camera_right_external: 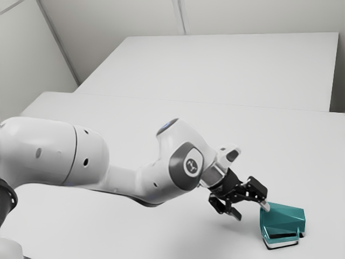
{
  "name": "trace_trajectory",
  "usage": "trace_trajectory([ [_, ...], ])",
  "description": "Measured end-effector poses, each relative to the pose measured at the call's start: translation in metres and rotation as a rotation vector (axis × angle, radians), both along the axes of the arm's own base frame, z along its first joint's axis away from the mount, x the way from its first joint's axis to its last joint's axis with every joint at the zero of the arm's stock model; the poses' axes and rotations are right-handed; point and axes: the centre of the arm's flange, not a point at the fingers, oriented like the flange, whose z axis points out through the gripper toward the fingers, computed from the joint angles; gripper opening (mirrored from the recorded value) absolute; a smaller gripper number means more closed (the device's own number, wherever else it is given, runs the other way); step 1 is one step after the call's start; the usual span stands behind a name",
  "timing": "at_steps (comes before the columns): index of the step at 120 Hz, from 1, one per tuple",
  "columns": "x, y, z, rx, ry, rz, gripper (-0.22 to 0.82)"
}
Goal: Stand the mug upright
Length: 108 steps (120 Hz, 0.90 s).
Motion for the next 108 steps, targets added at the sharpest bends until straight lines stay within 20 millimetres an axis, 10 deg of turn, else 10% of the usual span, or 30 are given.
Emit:
trace_trajectory([
  [77, 0.028, -0.063, -0.011, -0.027, -0.058, -0.038, 0.6],
  [108, 0.03, -0.068, -0.01, -0.035, -0.067, -0.044, 0.14],
])
